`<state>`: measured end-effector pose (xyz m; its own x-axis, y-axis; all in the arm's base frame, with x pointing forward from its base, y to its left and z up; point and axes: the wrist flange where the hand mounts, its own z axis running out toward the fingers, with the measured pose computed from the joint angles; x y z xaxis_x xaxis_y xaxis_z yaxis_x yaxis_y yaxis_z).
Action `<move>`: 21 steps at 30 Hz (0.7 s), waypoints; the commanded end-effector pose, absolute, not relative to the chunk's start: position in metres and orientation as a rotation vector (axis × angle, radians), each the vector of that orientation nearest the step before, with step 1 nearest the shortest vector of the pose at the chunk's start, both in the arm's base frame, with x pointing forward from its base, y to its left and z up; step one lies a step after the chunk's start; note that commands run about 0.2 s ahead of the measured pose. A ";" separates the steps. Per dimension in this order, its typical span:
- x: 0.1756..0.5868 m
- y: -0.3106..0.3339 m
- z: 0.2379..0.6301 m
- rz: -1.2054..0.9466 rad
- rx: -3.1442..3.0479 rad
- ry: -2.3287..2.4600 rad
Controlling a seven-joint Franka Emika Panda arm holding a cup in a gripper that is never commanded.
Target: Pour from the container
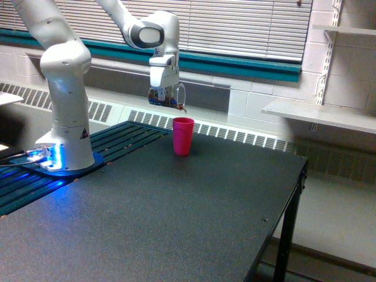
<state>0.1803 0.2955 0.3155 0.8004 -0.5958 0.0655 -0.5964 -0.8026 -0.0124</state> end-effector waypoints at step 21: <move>0.186 0.292 0.305 -0.027 2.991 -0.991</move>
<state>0.1842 0.2926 0.3058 0.7882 -0.6153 -0.0074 -0.6153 -0.7883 0.0018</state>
